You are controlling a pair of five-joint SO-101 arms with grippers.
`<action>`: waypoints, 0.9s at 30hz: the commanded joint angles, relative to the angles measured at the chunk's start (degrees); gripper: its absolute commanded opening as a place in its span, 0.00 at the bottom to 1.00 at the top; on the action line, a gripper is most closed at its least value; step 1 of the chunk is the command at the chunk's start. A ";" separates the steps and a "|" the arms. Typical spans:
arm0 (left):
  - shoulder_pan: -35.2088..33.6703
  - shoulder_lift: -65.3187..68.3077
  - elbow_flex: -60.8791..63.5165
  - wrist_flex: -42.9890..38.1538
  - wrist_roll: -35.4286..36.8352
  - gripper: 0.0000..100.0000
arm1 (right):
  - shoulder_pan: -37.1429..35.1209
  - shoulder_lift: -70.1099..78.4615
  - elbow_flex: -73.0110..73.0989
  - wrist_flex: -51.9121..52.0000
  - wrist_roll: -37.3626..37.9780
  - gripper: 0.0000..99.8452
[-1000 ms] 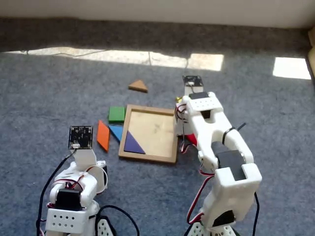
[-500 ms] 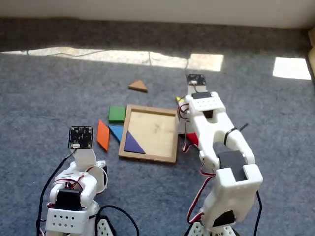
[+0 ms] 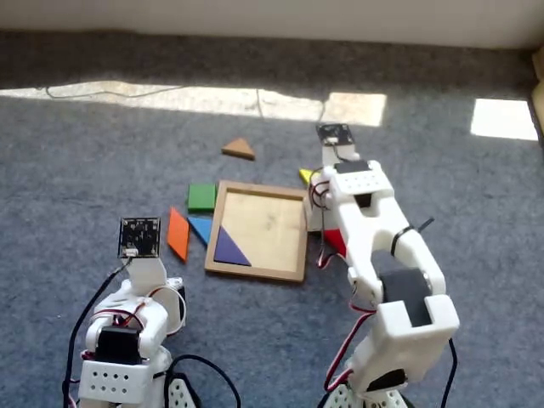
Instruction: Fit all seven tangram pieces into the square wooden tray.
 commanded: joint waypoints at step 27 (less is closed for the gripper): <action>-0.13 -1.98 1.19 0.26 -0.18 0.00 | -21.58 -12.44 -0.04 -2.15 12.84 0.13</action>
